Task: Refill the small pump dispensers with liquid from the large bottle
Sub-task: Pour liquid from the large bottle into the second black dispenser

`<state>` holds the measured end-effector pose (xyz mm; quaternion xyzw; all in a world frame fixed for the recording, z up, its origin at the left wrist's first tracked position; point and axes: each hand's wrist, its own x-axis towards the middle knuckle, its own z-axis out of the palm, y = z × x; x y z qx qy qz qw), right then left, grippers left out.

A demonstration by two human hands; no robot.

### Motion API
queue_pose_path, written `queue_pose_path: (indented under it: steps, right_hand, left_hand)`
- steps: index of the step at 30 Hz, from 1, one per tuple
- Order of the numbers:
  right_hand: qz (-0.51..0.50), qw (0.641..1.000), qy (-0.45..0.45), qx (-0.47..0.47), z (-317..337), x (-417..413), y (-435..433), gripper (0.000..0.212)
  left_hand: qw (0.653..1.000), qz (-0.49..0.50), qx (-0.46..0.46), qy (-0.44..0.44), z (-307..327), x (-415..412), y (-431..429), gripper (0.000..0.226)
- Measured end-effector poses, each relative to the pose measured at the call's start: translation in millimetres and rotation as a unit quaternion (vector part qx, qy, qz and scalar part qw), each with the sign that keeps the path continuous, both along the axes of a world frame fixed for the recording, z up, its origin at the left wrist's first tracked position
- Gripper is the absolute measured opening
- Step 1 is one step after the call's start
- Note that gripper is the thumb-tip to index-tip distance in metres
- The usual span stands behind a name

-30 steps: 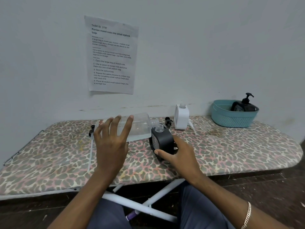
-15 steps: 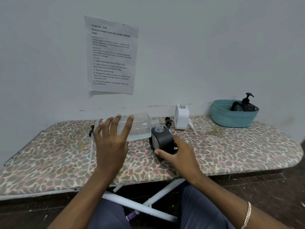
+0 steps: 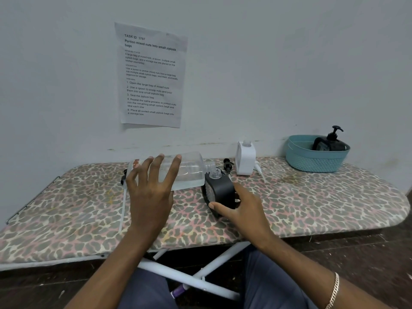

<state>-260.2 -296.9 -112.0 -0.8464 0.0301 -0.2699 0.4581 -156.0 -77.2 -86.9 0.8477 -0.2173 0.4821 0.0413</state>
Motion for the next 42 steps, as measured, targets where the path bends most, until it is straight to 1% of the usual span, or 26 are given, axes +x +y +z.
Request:
queue_pose_path:
  steps: [20,42]
  right_hand:
    - [0.0,1.0,0.01,0.004,0.8,-1.4,0.6,0.042]
    - [-0.004,1.0,0.011,0.0,-0.6,0.2,0.0,0.04]
  left_hand:
    - [1.0,0.004,0.0,-0.001,3.2,-0.8,0.0,0.094]
    - [1.0,0.006,-0.001,-0.007,3.9,-0.2,0.3,0.093]
